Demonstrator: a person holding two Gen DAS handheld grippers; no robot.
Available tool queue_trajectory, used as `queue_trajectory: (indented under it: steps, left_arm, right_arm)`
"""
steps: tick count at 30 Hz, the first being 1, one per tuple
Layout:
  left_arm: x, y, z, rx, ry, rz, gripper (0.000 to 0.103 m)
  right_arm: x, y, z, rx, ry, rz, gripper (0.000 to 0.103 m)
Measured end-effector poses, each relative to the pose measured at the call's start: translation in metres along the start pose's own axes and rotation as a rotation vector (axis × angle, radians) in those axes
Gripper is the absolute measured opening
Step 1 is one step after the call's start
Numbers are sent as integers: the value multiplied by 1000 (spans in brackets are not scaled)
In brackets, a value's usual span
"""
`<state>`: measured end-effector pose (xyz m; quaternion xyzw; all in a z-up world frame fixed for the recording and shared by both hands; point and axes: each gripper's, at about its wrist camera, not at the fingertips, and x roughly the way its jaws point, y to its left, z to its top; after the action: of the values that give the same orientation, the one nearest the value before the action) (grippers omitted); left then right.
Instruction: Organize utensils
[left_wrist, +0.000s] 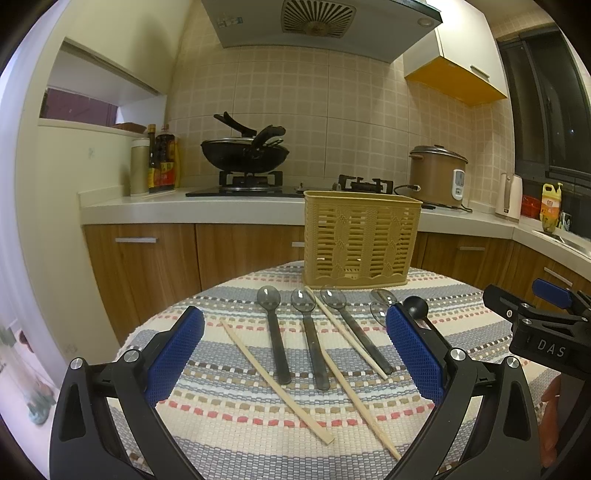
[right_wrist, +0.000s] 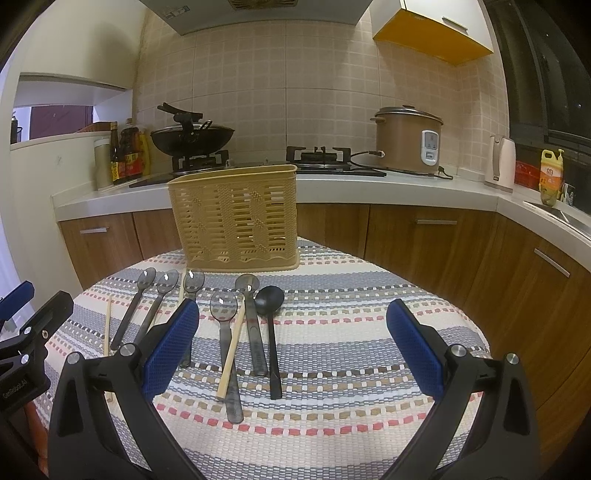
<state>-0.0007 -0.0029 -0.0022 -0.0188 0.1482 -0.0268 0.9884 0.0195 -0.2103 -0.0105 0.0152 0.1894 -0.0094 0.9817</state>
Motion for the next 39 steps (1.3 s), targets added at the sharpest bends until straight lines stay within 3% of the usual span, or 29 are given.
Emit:
queue_trajectory:
  steps: [23, 26, 29, 31, 34, 39]
  left_arm:
    - [4, 9, -2, -36, 24, 5, 96]
    - [14, 25, 0, -84, 126, -11, 95]
    - [25, 50, 12, -137, 246, -52, 94]
    - [36, 68, 24, -164, 334, -85, 92]
    - [55, 88, 37, -199, 442, -134, 80]
    - [104, 107, 46, -286, 627, -275, 79]
  right_arm:
    - [3, 0, 0, 7, 18, -33, 97]
    - [6, -3, -1, 26, 35, -99, 97]
    - [8, -3, 0, 22, 71, -37, 97]
    - [17, 1, 3, -10, 140, -29, 97]
    - [31, 2, 12, -33, 236, 11, 97]
    - [67, -9, 38, -19, 412, 36, 96]
